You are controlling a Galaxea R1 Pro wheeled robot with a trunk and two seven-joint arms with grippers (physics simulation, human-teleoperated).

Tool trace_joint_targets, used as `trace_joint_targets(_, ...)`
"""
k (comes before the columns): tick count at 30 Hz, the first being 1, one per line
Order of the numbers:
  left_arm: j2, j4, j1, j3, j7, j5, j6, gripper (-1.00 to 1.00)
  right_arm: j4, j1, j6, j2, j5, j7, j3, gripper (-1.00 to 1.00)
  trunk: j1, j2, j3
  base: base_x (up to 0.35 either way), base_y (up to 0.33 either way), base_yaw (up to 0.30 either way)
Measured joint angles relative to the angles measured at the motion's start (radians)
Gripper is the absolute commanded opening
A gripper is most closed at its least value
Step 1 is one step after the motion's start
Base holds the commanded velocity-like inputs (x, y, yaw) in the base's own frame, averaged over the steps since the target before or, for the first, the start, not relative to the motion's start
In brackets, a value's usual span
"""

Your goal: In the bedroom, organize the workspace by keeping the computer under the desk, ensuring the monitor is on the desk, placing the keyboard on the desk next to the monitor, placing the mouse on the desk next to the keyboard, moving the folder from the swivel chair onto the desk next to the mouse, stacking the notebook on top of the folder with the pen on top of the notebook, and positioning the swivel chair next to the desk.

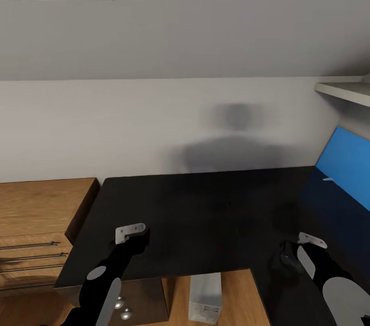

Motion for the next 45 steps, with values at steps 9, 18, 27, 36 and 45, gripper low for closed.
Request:
trace_joint_targets(9, 0.000, 0.001, 0.000, 0.000, 0.000, 0.000, 0.000, 1.00, 0.000, -0.001, 0.012, -0.002, -0.006, 0.001, 0.000, 1.00, 0.000, 0.000, 0.000, 0.000, 0.000, 0.000)
trace_joint_targets(18, 0.000, 0.001, 0.000, 0.000, 0.000, 0.000, 0.000, 1.00, 0.001, -0.006, 0.051, -0.005, -0.007, 0.004, 0.000, 1.00, 0.000, 0.000, 0.000, 0.000, 0.000, 0.000)
trace_joint_targets(27, 0.000, 0.002, 0.000, 0.000, 0.000, 0.000, 0.000, 1.00, 0.000, -0.006, 0.096, -0.006, -0.032, 0.027, 0.001, 1.00, 0.000, 0.000, 0.000, 0.000, 0.000, 0.000)
trace_joint_targets(36, 0.000, 0.001, 0.000, 0.000, 0.000, 0.000, 0.000, 1.00, -0.002, -0.006, 0.132, -0.006, -0.062, 0.039, 0.001, 1.00, 0.000, 0.000, 0.000, 0.000, 0.000, 0.000)
trace_joint_targets(45, 0.000, 0.001, 0.000, 0.000, 0.000, 0.000, 0.000, 1.00, -0.002, -0.006, 0.138, -0.006, -0.066, 0.040, 0.001, 1.00, 0.000, 0.000, 0.000, 0.000, 0.000, 0.000)
